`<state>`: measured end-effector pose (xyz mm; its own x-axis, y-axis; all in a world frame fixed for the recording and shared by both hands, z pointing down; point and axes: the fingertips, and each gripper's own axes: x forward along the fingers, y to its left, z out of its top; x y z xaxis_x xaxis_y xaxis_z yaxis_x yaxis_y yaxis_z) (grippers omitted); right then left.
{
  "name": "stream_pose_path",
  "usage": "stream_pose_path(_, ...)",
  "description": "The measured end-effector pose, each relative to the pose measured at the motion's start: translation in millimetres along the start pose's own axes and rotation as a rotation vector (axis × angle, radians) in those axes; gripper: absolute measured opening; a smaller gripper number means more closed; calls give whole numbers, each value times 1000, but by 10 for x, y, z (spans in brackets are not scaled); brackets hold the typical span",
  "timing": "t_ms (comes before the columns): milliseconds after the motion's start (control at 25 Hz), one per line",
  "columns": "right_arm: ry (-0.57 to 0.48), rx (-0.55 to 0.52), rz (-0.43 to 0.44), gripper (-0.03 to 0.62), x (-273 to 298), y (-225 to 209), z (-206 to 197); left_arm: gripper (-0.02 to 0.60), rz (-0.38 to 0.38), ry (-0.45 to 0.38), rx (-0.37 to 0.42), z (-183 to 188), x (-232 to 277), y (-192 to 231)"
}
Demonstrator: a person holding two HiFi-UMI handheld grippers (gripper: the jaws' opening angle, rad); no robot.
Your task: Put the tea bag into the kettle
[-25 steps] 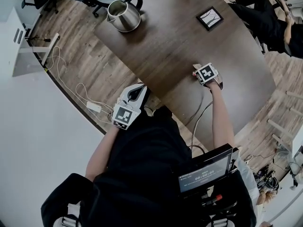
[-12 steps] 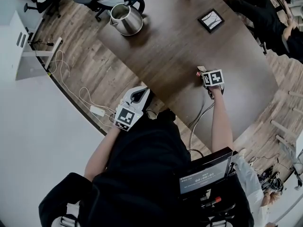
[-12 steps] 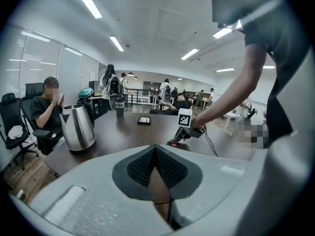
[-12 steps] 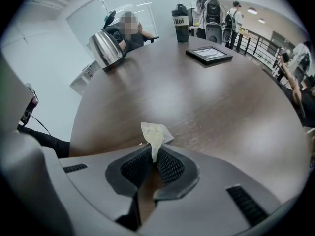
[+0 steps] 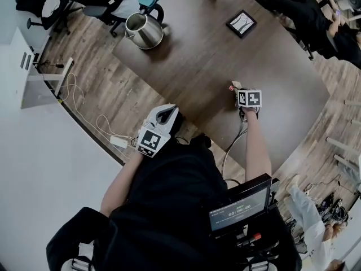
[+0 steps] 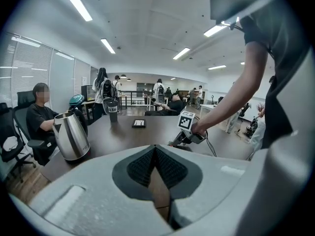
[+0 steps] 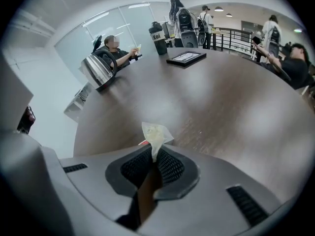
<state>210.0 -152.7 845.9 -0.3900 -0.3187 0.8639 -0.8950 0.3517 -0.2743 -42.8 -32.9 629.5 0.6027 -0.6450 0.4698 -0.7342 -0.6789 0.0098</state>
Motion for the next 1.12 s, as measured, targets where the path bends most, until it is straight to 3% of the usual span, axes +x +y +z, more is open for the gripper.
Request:
stream_pose_path(760, -211, 191, 31, 31, -782, 66, -807, 2, -157, -41, 111, 264, 290, -729)
stream_pose_path(1120, -378, 291, 20, 31, -1315, 129, -886, 2, -236, -70, 155, 430, 451, -1020)
